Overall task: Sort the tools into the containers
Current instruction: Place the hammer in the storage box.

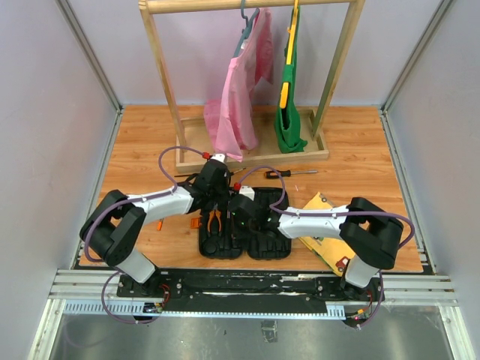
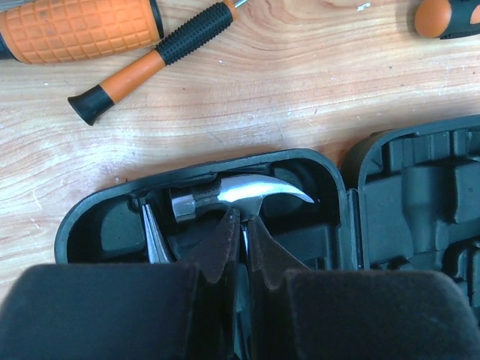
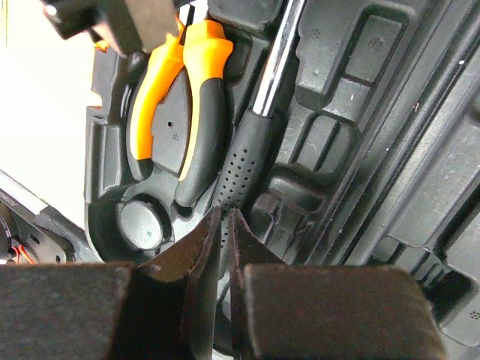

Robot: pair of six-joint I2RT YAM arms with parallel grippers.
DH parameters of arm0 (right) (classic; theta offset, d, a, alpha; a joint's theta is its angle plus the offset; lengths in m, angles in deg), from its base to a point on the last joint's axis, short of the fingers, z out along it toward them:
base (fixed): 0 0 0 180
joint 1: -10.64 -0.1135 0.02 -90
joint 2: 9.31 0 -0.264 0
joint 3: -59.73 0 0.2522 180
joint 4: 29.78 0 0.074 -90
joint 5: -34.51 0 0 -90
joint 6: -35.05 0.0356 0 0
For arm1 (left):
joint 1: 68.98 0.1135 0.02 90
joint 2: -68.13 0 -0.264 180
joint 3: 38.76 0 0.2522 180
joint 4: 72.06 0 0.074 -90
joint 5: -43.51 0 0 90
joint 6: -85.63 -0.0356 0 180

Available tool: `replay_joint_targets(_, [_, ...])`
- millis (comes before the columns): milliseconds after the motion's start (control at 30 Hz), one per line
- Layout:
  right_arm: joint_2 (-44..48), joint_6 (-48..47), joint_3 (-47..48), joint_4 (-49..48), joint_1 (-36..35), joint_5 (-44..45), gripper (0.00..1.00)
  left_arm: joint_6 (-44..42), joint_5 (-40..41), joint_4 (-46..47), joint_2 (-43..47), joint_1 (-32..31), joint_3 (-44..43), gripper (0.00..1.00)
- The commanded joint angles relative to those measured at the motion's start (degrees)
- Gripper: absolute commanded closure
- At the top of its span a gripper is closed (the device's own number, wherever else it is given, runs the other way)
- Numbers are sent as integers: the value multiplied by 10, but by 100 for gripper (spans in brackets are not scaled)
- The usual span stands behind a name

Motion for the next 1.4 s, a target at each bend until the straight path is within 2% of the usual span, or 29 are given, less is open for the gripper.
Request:
replay_joint_targets(0, [-22, -8, -9, 77, -9, 5, 91, -23, 45, -56, -51, 4, 21, 91])
replay_joint_targets(200, [-13, 16, -25, 67, -9, 2, 91, -30, 53, -93, -71, 4, 19, 92])
replay_joint_targets(400, [0, 22, -41, 46, -9, -7, 91, -22, 9, -68, -34, 3, 33, 93])
replay_joint_targets(533, [18, -17, -39, 26, -10, -29, 89, -32, 5, -79, 22, 3, 26, 91])
replay_joint_targets(700, [70, -89, -35, -8, -10, -54, 85, -51, -11, -71, 118, 4, 23, 84])
replay_joint_targets(867, [129, -162, -16, -12, -10, -70, 75, -50, -7, -75, 183, 4, 4, 76])
replay_joint_targets(1067, [201, -212, -19, 39, -9, -2, 64, -21, 34, -92, 253, 6, 16, 70])
replay_joint_targets(1367, [306, -237, -61, 152, 12, 130, 50, 14, 98, -164, 359, 19, 71, 68])
